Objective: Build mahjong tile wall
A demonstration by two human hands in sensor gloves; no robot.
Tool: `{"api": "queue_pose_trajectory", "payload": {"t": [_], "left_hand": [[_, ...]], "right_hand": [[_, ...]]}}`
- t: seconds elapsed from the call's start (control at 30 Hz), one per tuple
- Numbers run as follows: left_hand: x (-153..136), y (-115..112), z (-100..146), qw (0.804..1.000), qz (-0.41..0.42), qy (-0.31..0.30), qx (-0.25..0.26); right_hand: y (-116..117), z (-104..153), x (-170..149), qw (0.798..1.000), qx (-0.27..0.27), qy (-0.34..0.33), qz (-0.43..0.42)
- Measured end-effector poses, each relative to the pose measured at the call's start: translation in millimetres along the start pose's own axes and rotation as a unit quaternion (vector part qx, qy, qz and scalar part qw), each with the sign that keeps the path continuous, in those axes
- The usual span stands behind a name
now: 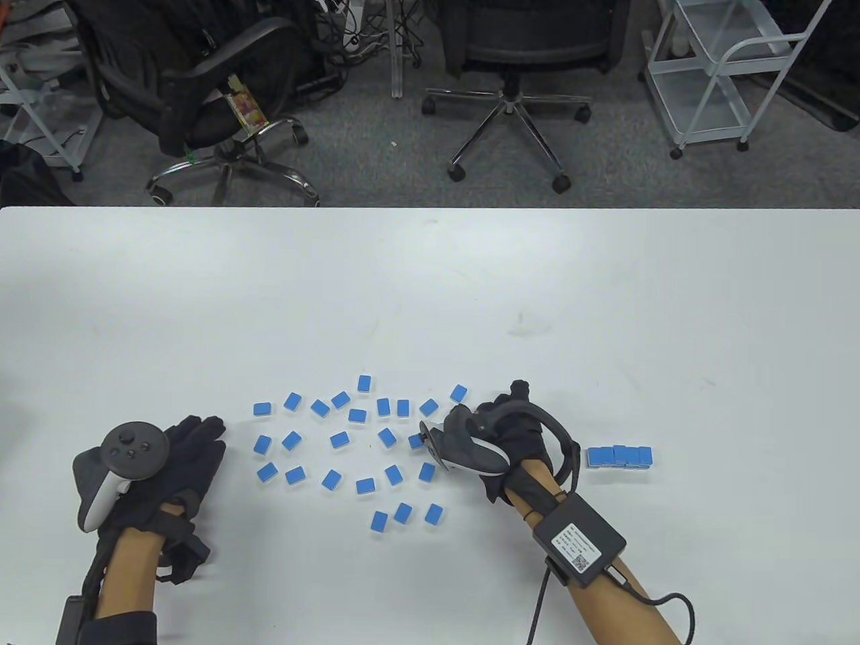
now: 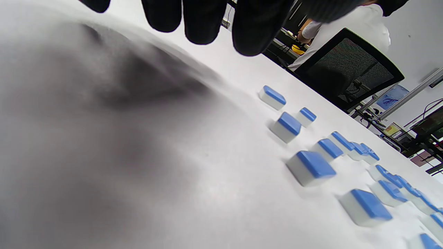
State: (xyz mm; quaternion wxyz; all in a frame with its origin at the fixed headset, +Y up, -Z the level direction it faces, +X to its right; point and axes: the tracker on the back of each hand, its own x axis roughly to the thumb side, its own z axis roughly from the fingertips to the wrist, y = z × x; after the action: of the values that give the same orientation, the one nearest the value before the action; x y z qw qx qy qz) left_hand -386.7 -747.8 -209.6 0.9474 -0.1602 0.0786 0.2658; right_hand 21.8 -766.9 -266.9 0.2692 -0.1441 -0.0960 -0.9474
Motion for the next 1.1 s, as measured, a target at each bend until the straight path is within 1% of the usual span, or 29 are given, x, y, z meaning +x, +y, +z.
{"api": "queue_pose_trajectory", "payload": {"t": [0.03,0.1,0.2,0.3,0.37,0.43,0.57,0.6,0.73,0.83,0.9,0.97,1.1], "left_hand": [[0,0,0,1.000,0.000,0.000,0.000],[0,0,0,1.000,0.001,-0.001,0.001],[0,0,-1,1.000,0.000,-0.001,0.000],[1,0,-1,1.000,0.000,-0.003,0.001],[0,0,0,1.000,0.000,-0.002,0.001],[0,0,0,1.000,0.000,-0.001,0.001],[0,0,0,1.000,0.000,-0.001,0.000],[0,0,0,1.000,0.000,0.000,-0.001],[0,0,0,1.000,0.001,0.002,-0.001],[0,0,0,1.000,0.000,0.003,0.000],[0,0,0,1.000,-0.001,0.004,0.000],[0,0,1,1.000,0.002,0.003,0.000],[1,0,-1,1.000,-0.002,0.002,-0.002]], "right_hand": [[0,-2,1,1.000,0.002,0.003,0.000],[2,-3,-2,0.999,-0.031,0.012,0.005],[3,2,-5,0.999,-0.040,0.013,0.020],[6,8,-9,0.999,-0.042,0.006,0.020],[9,11,-13,0.999,-0.027,0.000,0.017],[13,18,-23,1.000,-0.010,-0.001,0.014],[16,38,-51,1.000,-0.004,0.024,-0.006],[18,47,-63,0.999,-0.001,0.036,-0.012],[29,74,-86,0.998,0.006,0.061,-0.011],[41,88,-86,0.998,-0.003,0.057,-0.025],[48,90,-88,0.998,-0.005,0.029,-0.060],[50,89,-89,0.996,-0.004,0.029,-0.079],[55,85,-80,0.999,0.016,0.020,-0.043]]}}
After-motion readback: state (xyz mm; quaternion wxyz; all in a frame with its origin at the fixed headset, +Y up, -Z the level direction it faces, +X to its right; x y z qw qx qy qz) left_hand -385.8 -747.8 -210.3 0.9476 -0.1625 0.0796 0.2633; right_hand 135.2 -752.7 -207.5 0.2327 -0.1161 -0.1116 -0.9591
